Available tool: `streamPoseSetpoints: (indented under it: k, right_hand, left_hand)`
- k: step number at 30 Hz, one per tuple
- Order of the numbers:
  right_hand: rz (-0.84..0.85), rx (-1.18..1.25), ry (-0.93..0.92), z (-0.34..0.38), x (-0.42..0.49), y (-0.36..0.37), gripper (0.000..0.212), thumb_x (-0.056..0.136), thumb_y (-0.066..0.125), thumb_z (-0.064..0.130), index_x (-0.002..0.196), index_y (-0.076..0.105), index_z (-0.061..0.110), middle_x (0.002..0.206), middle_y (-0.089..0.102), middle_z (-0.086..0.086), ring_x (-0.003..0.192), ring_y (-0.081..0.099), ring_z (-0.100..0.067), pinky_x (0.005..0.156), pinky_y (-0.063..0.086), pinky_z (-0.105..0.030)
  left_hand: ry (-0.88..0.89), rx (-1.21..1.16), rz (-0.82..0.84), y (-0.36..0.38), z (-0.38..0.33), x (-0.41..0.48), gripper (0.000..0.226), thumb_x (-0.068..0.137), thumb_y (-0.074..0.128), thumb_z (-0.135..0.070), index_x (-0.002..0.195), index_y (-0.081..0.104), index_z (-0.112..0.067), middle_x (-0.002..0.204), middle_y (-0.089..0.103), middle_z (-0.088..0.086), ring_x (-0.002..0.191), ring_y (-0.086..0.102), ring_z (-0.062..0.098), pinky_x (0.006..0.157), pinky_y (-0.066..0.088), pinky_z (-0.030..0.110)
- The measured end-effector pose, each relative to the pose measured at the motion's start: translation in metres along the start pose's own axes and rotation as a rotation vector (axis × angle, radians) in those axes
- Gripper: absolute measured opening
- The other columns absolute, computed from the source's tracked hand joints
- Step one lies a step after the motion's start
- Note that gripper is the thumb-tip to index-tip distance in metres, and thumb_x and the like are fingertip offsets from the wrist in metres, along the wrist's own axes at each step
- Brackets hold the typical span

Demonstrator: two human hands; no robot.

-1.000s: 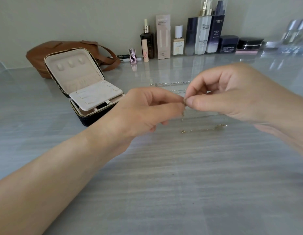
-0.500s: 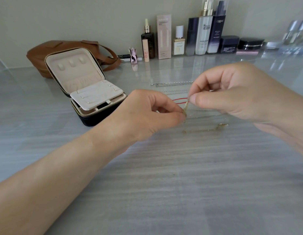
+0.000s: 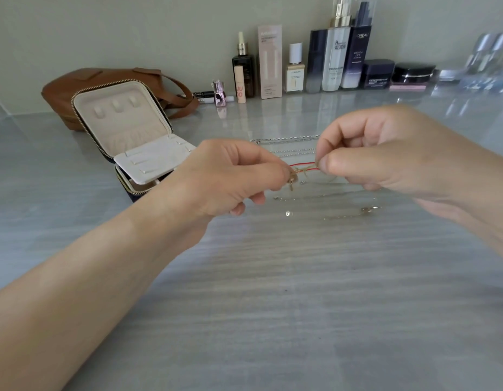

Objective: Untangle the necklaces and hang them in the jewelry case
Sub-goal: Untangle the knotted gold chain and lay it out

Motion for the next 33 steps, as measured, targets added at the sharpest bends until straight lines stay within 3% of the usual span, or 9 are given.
streamPoseSetpoints:
  k: [10, 13, 16, 18, 21, 24, 33]
  right_hand:
    - [0.076, 0.005, -0.017, 0.005, -0.003, 0.008, 0.011, 0.061, 0.059, 0.024, 0.065, 0.065, 0.016, 0.038, 0.042, 0.011, 0.04, 0.035, -0.002, 0.044, 0.03, -0.015]
    - [0.061, -0.023, -0.065, 0.007, -0.003, 0.008, 0.014, 0.063, 0.063, 0.03, 0.068, 0.07, 0.018, 0.042, 0.05, 0.009, 0.042, 0.041, -0.004, 0.048, 0.034, -0.017]
    - [0.035, -0.102, -0.16, 0.013, -0.005, 0.008, 0.011, 0.067, 0.068, 0.034, 0.073, 0.074, 0.028, 0.066, 0.07, 0.006, 0.063, 0.061, -0.025, 0.061, 0.05, -0.032]
    - [0.022, -0.157, -0.221, 0.018, -0.007, 0.009, 0.008, 0.067, 0.067, 0.035, 0.073, 0.073, 0.033, 0.069, 0.072, 0.001, 0.064, 0.061, -0.031, 0.057, 0.048, -0.033]
    - [0.004, -0.277, -0.272, 0.018, -0.007, 0.012, 0.008, 0.065, 0.065, 0.037, 0.07, 0.071, 0.037, 0.065, 0.068, 0.004, 0.05, 0.051, -0.015, 0.051, 0.042, -0.022]
    - [-0.013, -0.404, -0.302, 0.015, -0.007, 0.014, 0.011, 0.069, 0.068, 0.027, 0.063, 0.067, 0.036, 0.06, 0.06, 0.015, 0.052, 0.051, -0.006, 0.051, 0.038, -0.011]
    - [0.011, -0.4, -0.278, 0.016, -0.007, 0.015, 0.007, 0.061, 0.059, 0.034, 0.058, 0.065, 0.034, 0.061, 0.063, 0.008, 0.047, 0.048, -0.008, 0.047, 0.035, -0.01]
  left_hand:
    - [-0.002, -0.027, 0.034, 0.003, 0.0, -0.002, 0.01, 0.065, 0.069, -0.018, 0.055, 0.069, -0.021, 0.053, 0.058, -0.009, 0.051, 0.05, 0.004, 0.052, 0.037, 0.023]
    - [-0.003, -0.023, 0.036, 0.002, 0.0, -0.001, 0.015, 0.068, 0.07, -0.014, 0.055, 0.07, -0.021, 0.053, 0.057, -0.008, 0.052, 0.05, 0.005, 0.052, 0.037, 0.024]
    - [-0.006, -0.017, 0.02, 0.001, 0.0, -0.001, 0.007, 0.064, 0.07, -0.018, 0.057, 0.07, -0.02, 0.056, 0.058, -0.006, 0.052, 0.049, 0.005, 0.052, 0.037, 0.024]
    - [-0.014, -0.004, 0.003, 0.001, 0.002, -0.001, 0.008, 0.065, 0.071, -0.017, 0.058, 0.07, -0.018, 0.054, 0.057, -0.005, 0.051, 0.048, 0.006, 0.052, 0.036, 0.024]
    - [-0.028, 0.019, -0.001, 0.002, 0.003, -0.001, 0.008, 0.062, 0.071, -0.019, 0.054, 0.069, -0.018, 0.048, 0.053, -0.005, 0.048, 0.046, 0.006, 0.049, 0.035, 0.022]
    - [-0.035, 0.037, -0.007, 0.004, 0.005, 0.0, 0.015, 0.064, 0.071, -0.019, 0.05, 0.067, -0.02, 0.047, 0.051, -0.003, 0.046, 0.044, 0.006, 0.049, 0.034, 0.022]
    - [-0.003, 0.053, 0.0, 0.006, 0.002, -0.001, 0.018, 0.07, 0.069, -0.015, 0.052, 0.068, -0.02, 0.045, 0.05, -0.004, 0.044, 0.042, 0.006, 0.051, 0.031, 0.025]
Point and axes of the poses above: each hand's wrist, its own x-axis towards the middle knuckle, its own y-axis out of the palm, z = x × y, the point moved 6 cm from there along x, towards the middle knuckle
